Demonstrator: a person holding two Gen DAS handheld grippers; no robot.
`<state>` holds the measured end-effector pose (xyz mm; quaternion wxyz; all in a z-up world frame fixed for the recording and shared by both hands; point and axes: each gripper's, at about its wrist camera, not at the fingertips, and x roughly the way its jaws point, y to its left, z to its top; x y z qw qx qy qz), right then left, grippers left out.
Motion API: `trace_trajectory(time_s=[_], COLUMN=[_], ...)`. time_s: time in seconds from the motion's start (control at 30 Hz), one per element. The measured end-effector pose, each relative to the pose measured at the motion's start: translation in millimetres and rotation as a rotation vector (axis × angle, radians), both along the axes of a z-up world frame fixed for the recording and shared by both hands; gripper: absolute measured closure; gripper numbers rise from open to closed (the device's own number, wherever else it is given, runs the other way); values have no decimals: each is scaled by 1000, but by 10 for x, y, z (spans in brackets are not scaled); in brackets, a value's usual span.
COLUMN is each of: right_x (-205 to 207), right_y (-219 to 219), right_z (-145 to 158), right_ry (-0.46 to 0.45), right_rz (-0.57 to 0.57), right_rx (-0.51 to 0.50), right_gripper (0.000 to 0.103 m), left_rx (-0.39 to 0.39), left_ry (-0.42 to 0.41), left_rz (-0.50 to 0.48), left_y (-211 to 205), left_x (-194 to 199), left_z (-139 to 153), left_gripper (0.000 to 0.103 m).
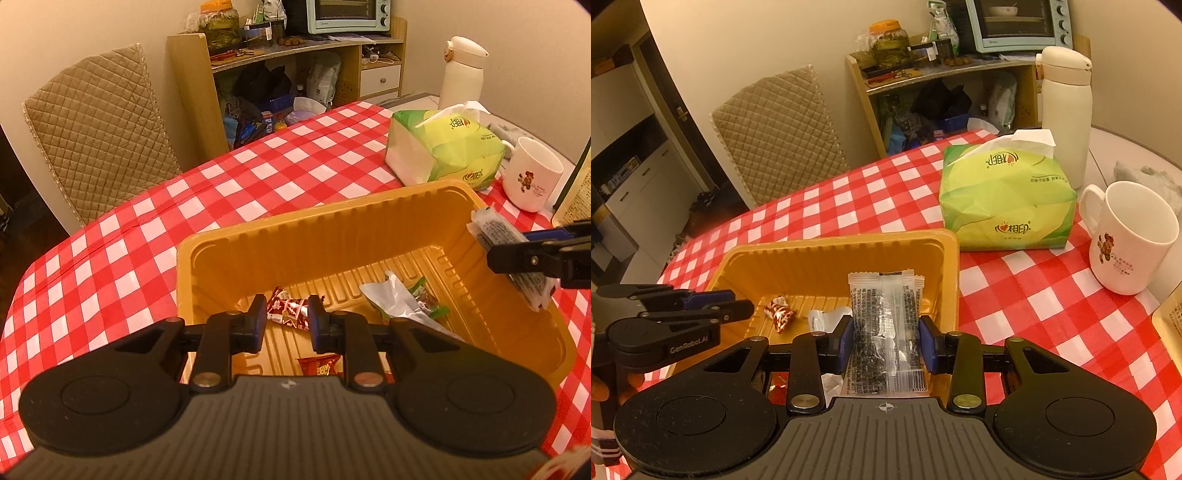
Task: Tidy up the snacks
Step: 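Open the left gripper over the tray while the right gripper releases the seaweed pack into it, then move both open grippers away from the tray toward the remaining snacks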
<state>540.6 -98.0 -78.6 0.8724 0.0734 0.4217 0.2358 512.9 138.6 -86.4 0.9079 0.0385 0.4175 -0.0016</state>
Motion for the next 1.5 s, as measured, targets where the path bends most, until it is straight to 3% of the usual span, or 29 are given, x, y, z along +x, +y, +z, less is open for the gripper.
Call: trace_trajectory(time_s=[0.63,1.1,1.27,1.5], right_x=[75,-152,-269,-494], right_y=[0,-66,-96,-174], right_z=[-4,57,107,200], right_ry=[-11,-9,-21,-48], right_rz=[-42,1,18,35], right_rx=[13,49,59,68], right_gripper=[63,37,25,16], left_rx=[-27,-25,-35,-38], left_ry=[-19,-41,-55,-84], left_rz=[8,20,37,64], left_y=[-2,-54,-77,-152], left_x=[-155,-351,-471,-705], left_z=[86,212,290,448], left_gripper=[70,56,37,25])
